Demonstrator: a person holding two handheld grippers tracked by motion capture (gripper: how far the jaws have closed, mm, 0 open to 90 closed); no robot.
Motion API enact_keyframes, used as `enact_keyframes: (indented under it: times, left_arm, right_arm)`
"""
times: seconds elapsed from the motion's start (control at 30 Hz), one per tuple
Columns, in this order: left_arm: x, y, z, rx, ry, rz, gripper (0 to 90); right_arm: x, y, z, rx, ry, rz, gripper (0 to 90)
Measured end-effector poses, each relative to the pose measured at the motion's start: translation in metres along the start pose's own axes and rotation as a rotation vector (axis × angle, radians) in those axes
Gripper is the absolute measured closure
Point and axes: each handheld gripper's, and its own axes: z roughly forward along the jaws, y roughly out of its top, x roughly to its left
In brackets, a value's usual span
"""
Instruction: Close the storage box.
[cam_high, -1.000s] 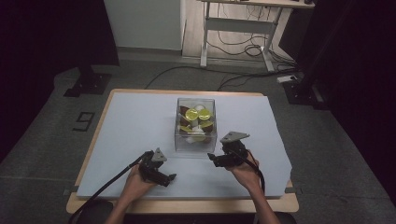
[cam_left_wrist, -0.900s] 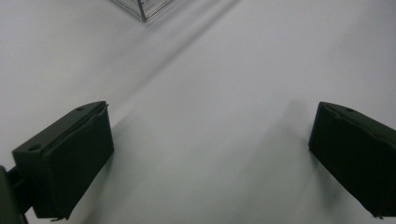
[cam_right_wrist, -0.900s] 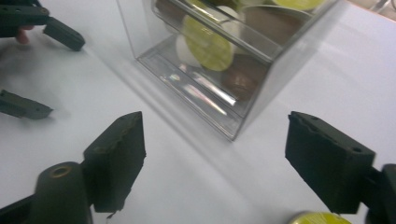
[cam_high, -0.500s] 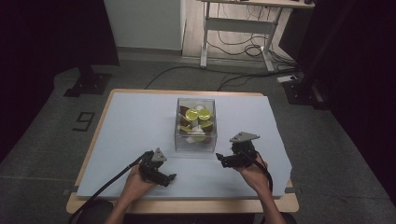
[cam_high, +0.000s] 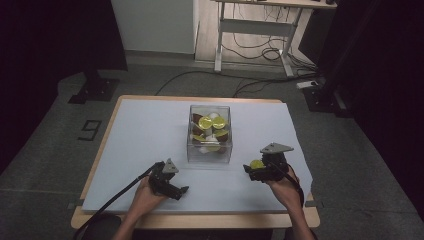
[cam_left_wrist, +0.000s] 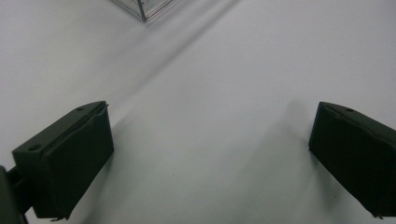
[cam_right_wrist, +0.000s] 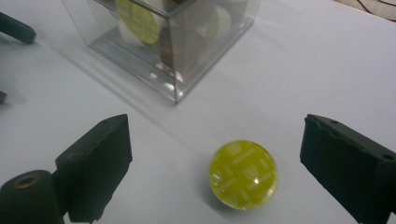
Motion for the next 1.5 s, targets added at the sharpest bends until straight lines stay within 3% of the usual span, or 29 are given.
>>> enact_keyframes:
  times: [0.2, 0.43, 1.37, 1.5]
  left_arm:
    - [0.000, 0.000, 0.000, 0.000, 0.000, 0.000, 0.0]
    - [0.000, 0.000, 0.000, -0.001, 0.000, 0.000, 0.0]
    - [0.000, 0.000, 0.000, -0.003, 0.001, -0.002, 0.0]
    - [0.000, 0.000, 0.000, -0.003, 0.001, -0.002, 0.0]
  right_arm:
    - [-0.014, -0.013, -0.006, 0.013, -0.046, 0.005, 7.7]
    - [-0.024, -0.026, -0.006, 0.019, -0.061, 0.016, 7.4]
    - [-0.039, -0.081, 0.036, 0.150, -0.023, 0.058, 0.0]
    - [-0.042, -0.088, 0.039, 0.124, -0.013, 0.074, 0.0]
